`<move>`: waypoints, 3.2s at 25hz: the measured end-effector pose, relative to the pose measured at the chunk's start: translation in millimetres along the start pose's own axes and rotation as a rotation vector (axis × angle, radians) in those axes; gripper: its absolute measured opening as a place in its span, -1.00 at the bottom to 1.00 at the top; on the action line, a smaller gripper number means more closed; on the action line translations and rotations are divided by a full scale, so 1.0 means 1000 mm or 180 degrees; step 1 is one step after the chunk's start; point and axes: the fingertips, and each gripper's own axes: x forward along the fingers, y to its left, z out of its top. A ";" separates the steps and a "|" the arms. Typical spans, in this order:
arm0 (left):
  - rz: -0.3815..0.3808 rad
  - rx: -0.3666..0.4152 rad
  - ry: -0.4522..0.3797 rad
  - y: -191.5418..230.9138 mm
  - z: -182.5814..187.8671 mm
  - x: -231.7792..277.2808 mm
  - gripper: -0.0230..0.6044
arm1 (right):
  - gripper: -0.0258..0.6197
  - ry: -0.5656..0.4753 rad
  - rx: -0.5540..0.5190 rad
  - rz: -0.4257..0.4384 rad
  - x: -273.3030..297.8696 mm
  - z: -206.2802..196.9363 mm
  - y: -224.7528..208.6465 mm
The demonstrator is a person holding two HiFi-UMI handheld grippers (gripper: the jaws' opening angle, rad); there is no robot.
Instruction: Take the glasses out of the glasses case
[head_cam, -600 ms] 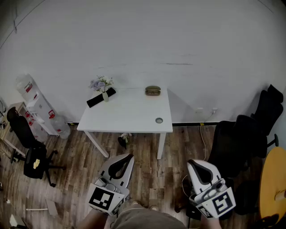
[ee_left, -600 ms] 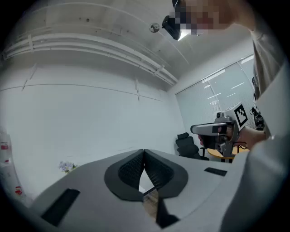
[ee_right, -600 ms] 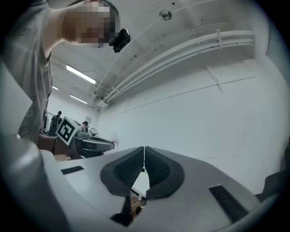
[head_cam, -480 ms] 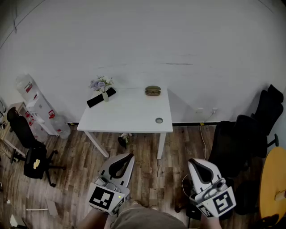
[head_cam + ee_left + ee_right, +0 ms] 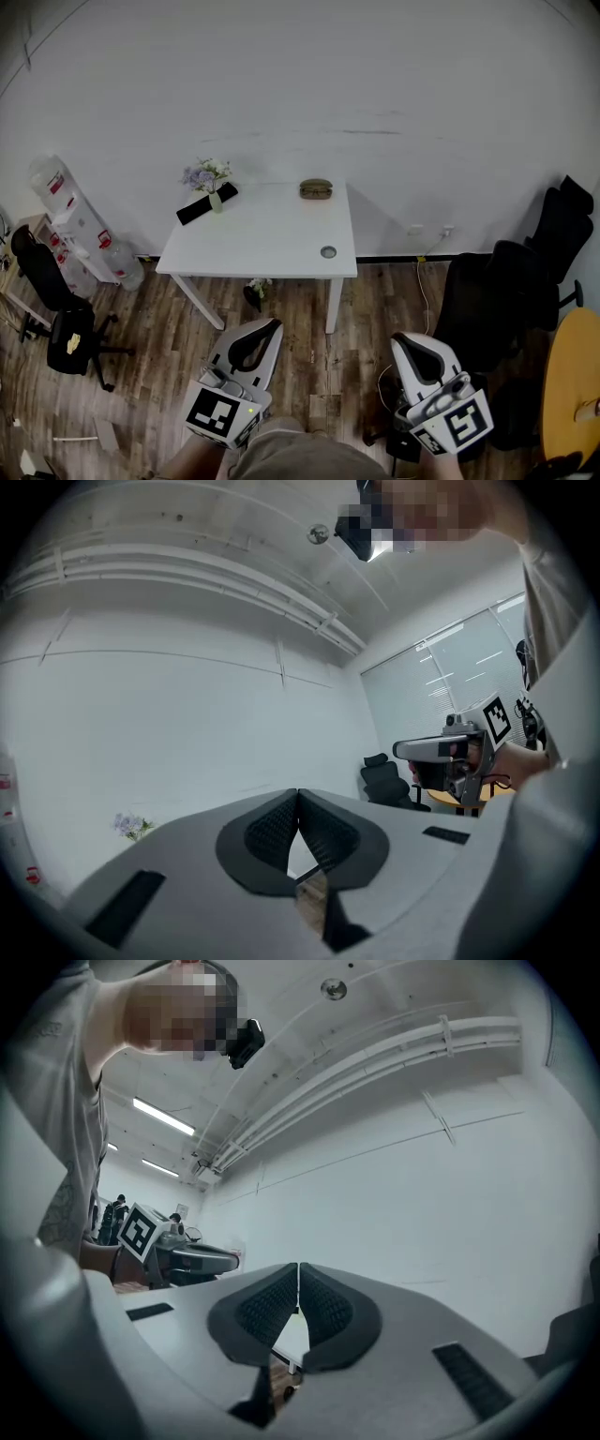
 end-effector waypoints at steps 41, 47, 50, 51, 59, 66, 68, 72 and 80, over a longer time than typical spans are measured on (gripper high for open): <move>-0.0197 -0.0136 0.0267 0.288 -0.088 0.286 -0.87 | -0.38 0.0530 0.0019 -0.0044 0.372 -0.105 -0.193; -0.0247 -0.0302 0.0371 0.334 -0.099 0.330 -0.87 | -0.38 0.0683 0.0049 -0.0035 0.434 -0.127 -0.220; -0.0253 -0.0301 0.0420 0.349 -0.106 0.343 -0.87 | -0.38 0.0745 0.0050 -0.0035 0.454 -0.134 -0.229; -0.0256 -0.0291 0.0436 0.353 -0.109 0.347 -0.87 | -0.38 0.0766 0.0055 -0.0035 0.459 -0.137 -0.231; -0.0184 -0.0338 0.0595 0.364 -0.134 0.369 -0.87 | -0.38 0.0939 0.0101 0.0066 0.477 -0.158 -0.253; -0.0072 -0.0338 0.0685 0.363 -0.143 0.394 -0.87 | -0.38 0.1022 0.0217 0.0267 0.497 -0.180 -0.284; -0.0043 -0.0361 0.0706 0.364 -0.145 0.405 -0.87 | -0.38 0.1050 0.0193 0.0340 0.505 -0.185 -0.294; -0.0060 -0.0195 0.0733 0.369 -0.152 0.435 -0.87 | -0.38 0.1086 0.0108 0.0444 0.531 -0.194 -0.317; -0.0068 -0.0120 0.0775 0.395 -0.184 0.510 -0.87 | -0.38 0.1238 0.0067 0.0618 0.588 -0.240 -0.363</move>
